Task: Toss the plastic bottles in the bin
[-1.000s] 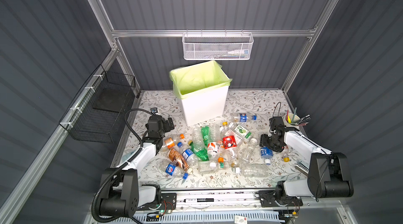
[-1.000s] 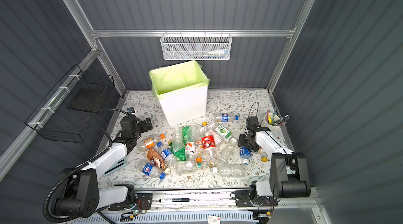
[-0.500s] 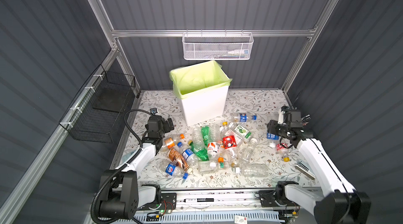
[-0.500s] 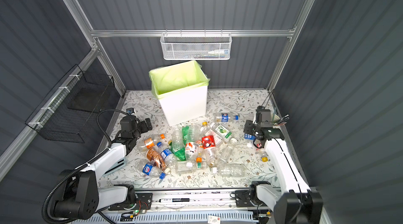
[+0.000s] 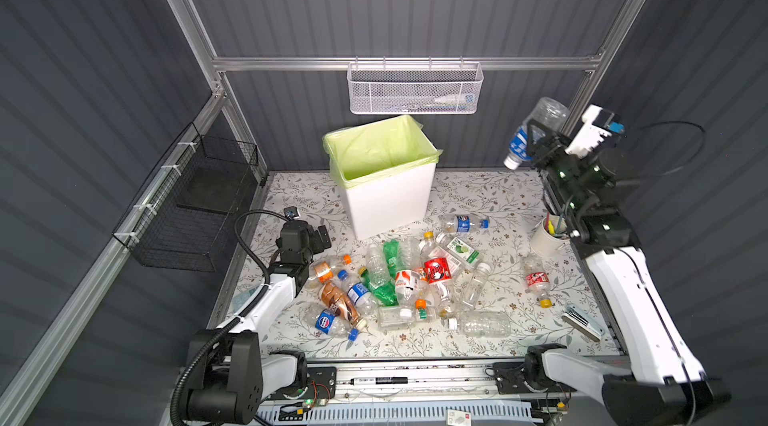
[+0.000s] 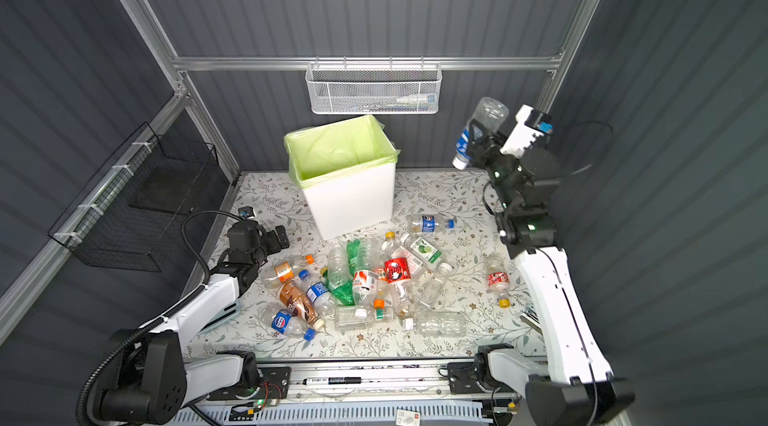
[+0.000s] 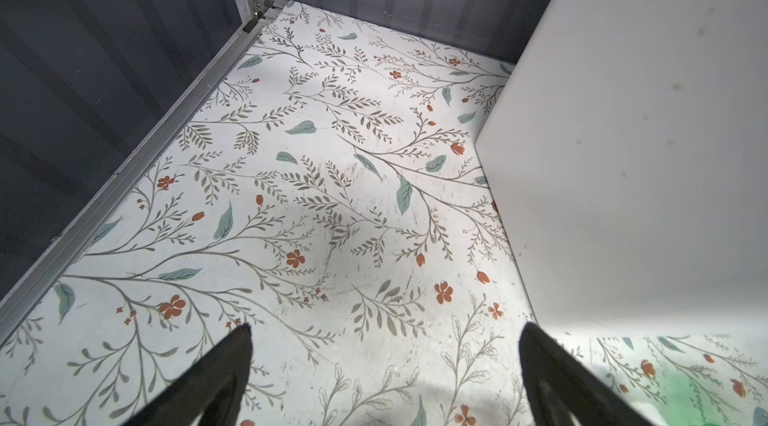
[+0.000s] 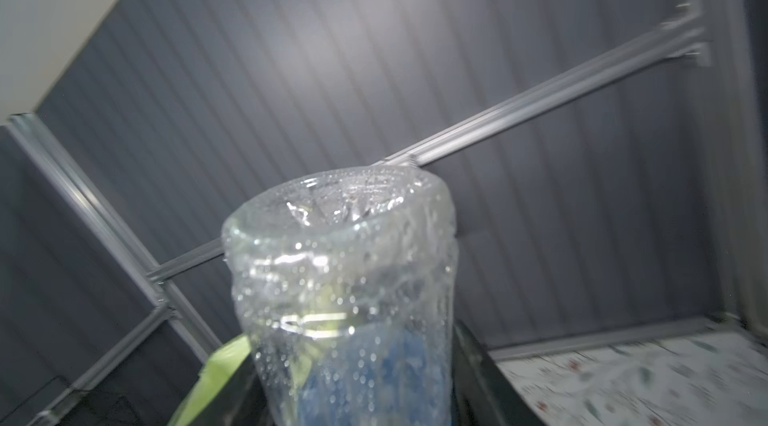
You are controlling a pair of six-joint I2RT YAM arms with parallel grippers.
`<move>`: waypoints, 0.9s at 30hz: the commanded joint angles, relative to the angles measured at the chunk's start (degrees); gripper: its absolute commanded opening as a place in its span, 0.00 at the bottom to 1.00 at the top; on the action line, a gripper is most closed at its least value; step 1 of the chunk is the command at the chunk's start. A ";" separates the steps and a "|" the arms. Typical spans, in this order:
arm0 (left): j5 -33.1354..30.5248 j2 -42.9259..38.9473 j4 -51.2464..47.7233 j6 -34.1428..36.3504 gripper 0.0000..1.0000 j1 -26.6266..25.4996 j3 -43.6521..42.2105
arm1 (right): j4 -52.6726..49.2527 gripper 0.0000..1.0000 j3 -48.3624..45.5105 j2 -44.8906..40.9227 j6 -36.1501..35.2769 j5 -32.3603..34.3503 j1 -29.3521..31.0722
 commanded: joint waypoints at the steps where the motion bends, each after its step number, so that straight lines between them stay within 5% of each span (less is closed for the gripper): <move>1: 0.99 -0.89 -2.12 -1.21 1.00 -0.22 2.13 | 6.25 0.52 9.29 11.12 3.09 -6.66 6.30; 4: 1.40 -0.77 -3.72 -1.53 1.00 -0.22 2.94 | -6.35 0.63 26.90 25.72 0.55 -17.71 11.53; 8: 0.67 -2.05 -6.41 -1.76 1.00 -0.22 3.43 | -25.90 0.87 45.09 37.33 -5.50 -15.04 14.53; 10: 0.32 -3.11 -7.70 -1.98 1.00 -0.22 3.39 | -24.32 0.99 43.25 35.83 -5.42 -10.28 14.29; 15: -0.54 -4.76 -12.96 -4.01 1.00 -0.56 3.88 | -23.58 0.99 36.92 29.24 -7.84 -4.11 13.80; 27: -7.74 -7.60 -26.01 -10.38 1.00 -6.04 6.86 | -14.08 0.99 1.58 10.27 -4.79 -2.73 8.40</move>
